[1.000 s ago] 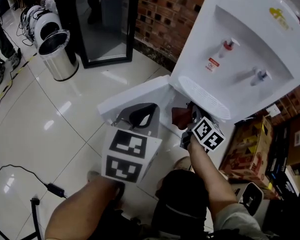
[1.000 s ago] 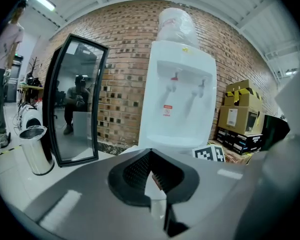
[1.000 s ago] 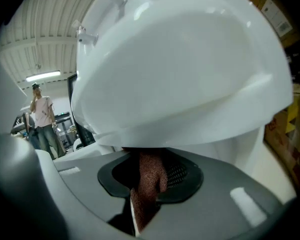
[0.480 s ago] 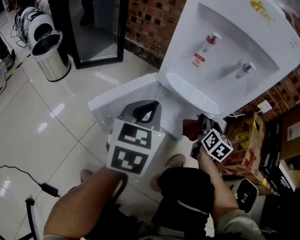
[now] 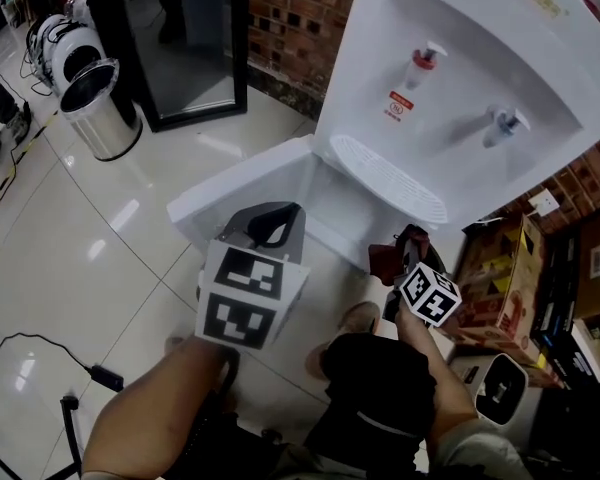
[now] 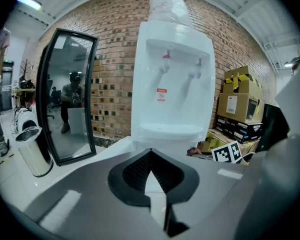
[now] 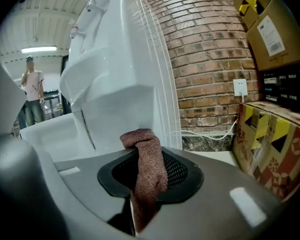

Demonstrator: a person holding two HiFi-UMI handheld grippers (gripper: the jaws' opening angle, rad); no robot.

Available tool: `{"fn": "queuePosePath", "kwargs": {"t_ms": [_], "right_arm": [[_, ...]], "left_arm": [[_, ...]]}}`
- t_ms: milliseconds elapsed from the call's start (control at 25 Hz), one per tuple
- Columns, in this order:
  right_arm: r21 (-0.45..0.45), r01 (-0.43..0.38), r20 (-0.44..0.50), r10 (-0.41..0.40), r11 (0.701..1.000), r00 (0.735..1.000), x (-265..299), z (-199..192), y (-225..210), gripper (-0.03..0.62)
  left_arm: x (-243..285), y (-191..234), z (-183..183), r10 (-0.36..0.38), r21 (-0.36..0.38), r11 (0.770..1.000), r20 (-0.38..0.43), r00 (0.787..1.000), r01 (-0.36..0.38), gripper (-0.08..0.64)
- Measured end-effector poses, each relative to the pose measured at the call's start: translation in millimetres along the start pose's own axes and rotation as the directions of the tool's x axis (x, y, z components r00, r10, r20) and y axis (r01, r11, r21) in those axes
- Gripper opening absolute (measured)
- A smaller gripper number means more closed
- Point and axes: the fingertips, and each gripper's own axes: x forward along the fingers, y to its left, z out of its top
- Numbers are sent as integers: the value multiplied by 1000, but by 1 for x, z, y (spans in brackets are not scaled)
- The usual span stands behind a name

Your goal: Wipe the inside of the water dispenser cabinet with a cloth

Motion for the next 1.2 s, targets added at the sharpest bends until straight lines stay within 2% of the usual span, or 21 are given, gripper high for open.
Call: {"fn": "queuePosePath", "kwargs": {"t_ms": [240,560,640,880,1200], "right_arm": [[-21,32,-119,-35,999,992,23,-57,-13,109],[-81,63,-299,-85,995,950,69,-145,-21,109],[-96,69,-316,-96,993,944,77,-155,-20,109],[-101,76,-293,-103,992,950,79,-160,-17,109],[-93,73,-423,-106,993,900,93,-194,-26,110]], "left_arm": [[11,1,-13,-10,2,1000,-40,999,10,0],[19,20,-41,10,-5,1000,-119,993,-10,0],[19,26,-45,20,-17,1000,-127,992,-22,0],[25,29,-52,12,-31,999,-147,989,-17,0],[26,25,-59,3,-28,1000,-168,986,-8,0]]}}
